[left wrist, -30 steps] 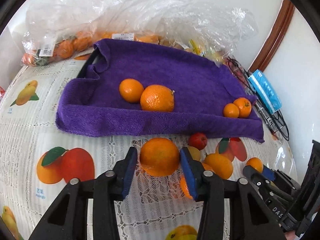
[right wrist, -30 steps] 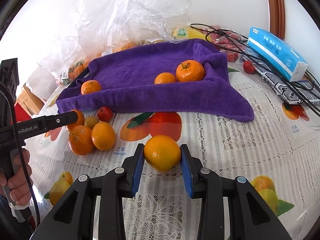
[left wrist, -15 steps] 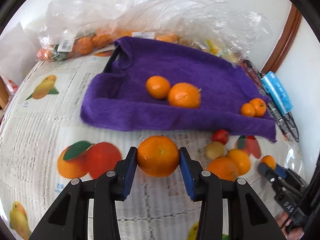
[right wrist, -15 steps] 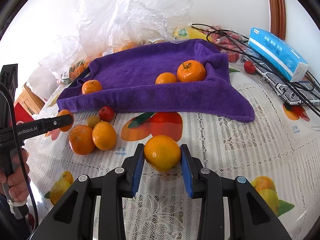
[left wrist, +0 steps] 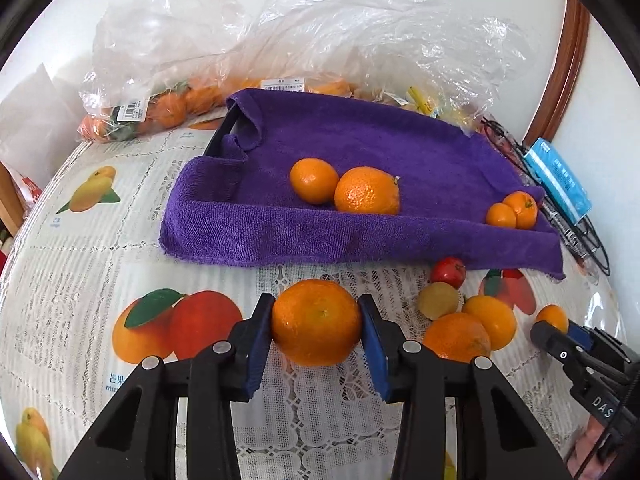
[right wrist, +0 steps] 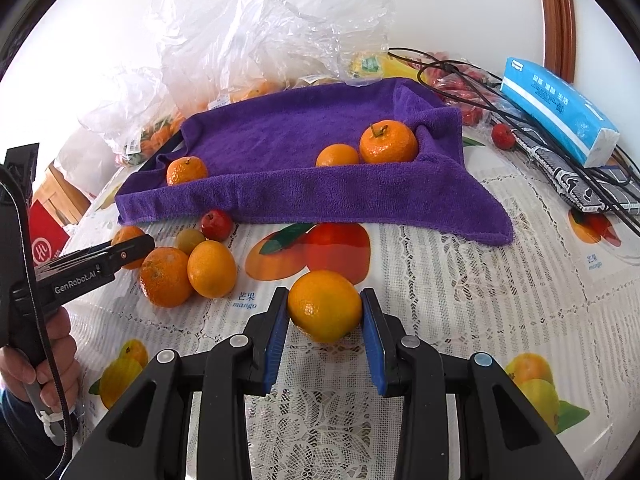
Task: Organize fruits
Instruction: 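Lift both held oranges and carry them over the purple towel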
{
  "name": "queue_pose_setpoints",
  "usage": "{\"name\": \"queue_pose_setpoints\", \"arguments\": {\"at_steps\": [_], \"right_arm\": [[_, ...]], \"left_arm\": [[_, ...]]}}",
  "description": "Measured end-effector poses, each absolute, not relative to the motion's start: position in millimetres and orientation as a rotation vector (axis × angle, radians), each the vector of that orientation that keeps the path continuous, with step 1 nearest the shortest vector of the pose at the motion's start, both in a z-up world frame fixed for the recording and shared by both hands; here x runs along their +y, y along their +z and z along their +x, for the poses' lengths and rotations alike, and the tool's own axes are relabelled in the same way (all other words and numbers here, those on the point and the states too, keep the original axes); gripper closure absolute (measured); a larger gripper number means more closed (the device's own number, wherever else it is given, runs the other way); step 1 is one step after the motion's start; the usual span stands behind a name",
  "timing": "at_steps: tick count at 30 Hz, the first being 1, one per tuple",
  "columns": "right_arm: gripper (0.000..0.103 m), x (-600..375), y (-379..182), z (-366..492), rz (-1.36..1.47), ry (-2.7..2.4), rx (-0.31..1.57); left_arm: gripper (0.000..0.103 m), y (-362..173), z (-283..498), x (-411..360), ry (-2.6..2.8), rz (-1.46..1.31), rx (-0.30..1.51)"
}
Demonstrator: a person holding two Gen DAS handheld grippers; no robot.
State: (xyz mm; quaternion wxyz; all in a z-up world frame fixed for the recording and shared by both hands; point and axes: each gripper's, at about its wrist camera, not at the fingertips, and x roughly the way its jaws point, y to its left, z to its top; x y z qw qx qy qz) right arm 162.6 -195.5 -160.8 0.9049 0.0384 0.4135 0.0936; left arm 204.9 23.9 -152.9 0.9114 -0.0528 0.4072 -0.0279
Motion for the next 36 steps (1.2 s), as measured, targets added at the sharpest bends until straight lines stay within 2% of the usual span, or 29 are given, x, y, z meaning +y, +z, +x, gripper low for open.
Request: {"name": "queue_pose_setpoints", "arguments": {"at_steps": [10, 25, 29, 36], "right_arm": [[0.068, -187.0, -112.4, 163.9, 0.032, 0.156, 0.763], [0.068, -157.6, -60.1, 223.4, 0.043, 0.185, 0.650], [0.068, -154.7, -64.2, 233.9, 0.046, 0.193, 0.639], [0.068, -156.0, -105.9, 248.3, 0.033, 0.188, 0.705]], "left_arm": [[0.063, -120.5, 199.0, 32.9, -0.084, -0.163, 0.789], [0.063, -74.4, 237.5, 35.0, -0.053, -0.147, 0.695], [0.063, -81.4, 245.7, 39.8, -0.050, -0.159, 0.694], [0.063, -107.4, 251.4, 49.6, -0.039, -0.201, 0.733]]}}
